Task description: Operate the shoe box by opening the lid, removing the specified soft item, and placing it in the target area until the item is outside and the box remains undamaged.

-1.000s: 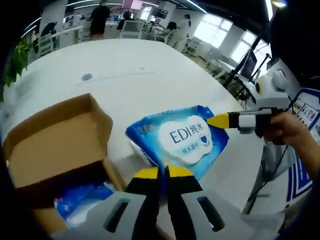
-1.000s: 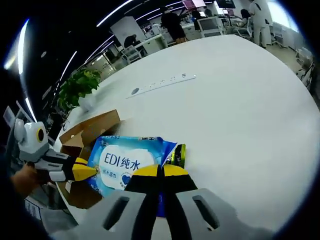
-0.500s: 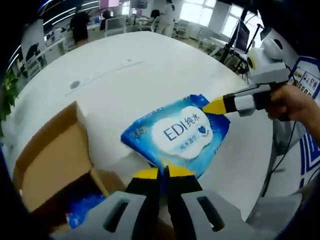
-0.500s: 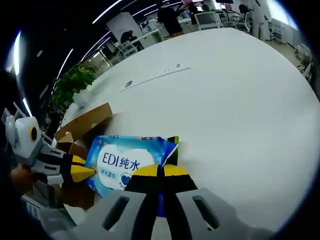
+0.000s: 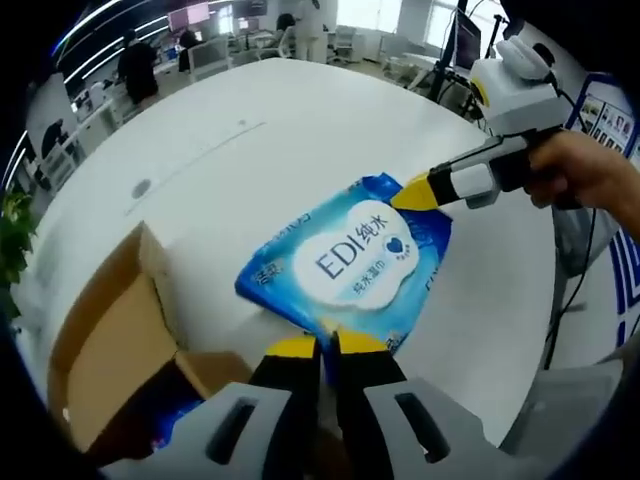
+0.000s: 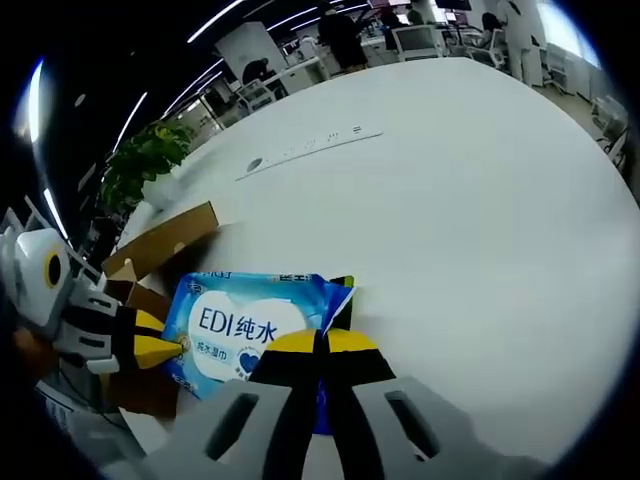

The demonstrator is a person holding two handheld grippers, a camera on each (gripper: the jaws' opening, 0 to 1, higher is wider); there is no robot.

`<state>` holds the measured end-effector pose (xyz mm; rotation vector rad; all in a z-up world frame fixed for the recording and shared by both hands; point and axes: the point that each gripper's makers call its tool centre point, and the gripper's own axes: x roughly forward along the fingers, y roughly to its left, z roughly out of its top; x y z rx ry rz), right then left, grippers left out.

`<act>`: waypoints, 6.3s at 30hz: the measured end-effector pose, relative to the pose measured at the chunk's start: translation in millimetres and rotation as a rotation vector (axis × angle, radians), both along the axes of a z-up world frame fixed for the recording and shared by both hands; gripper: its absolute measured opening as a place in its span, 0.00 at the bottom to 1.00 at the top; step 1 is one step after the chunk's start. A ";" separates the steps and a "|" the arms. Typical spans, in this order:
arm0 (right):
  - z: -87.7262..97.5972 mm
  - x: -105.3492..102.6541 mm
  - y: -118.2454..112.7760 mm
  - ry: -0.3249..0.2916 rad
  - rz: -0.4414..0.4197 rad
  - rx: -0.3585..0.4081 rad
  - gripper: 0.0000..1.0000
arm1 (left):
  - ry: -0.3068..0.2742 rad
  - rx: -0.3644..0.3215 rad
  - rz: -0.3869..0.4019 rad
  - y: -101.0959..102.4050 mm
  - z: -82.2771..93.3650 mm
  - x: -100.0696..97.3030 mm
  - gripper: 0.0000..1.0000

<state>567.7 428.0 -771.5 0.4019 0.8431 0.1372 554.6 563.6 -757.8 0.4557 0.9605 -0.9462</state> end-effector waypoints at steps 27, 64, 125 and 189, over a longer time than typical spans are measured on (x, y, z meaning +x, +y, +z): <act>26.1 -5.9 -18.1 -0.142 -0.018 -0.077 0.08 | -0.047 -0.169 0.081 13.7 39.6 -4.5 0.26; 121.9 -14.1 103.1 -0.280 0.470 -0.242 0.22 | -0.088 -0.210 0.108 93.3 71.9 -14.8 0.31; 32.1 26.0 257.9 -0.186 0.928 -0.367 0.04 | 0.086 -0.208 -0.147 109.2 1.5 -18.7 0.07; 167.0 4.8 241.7 -0.420 0.791 -0.316 0.00 | -0.131 -0.276 -0.155 86.1 134.5 -41.5 0.00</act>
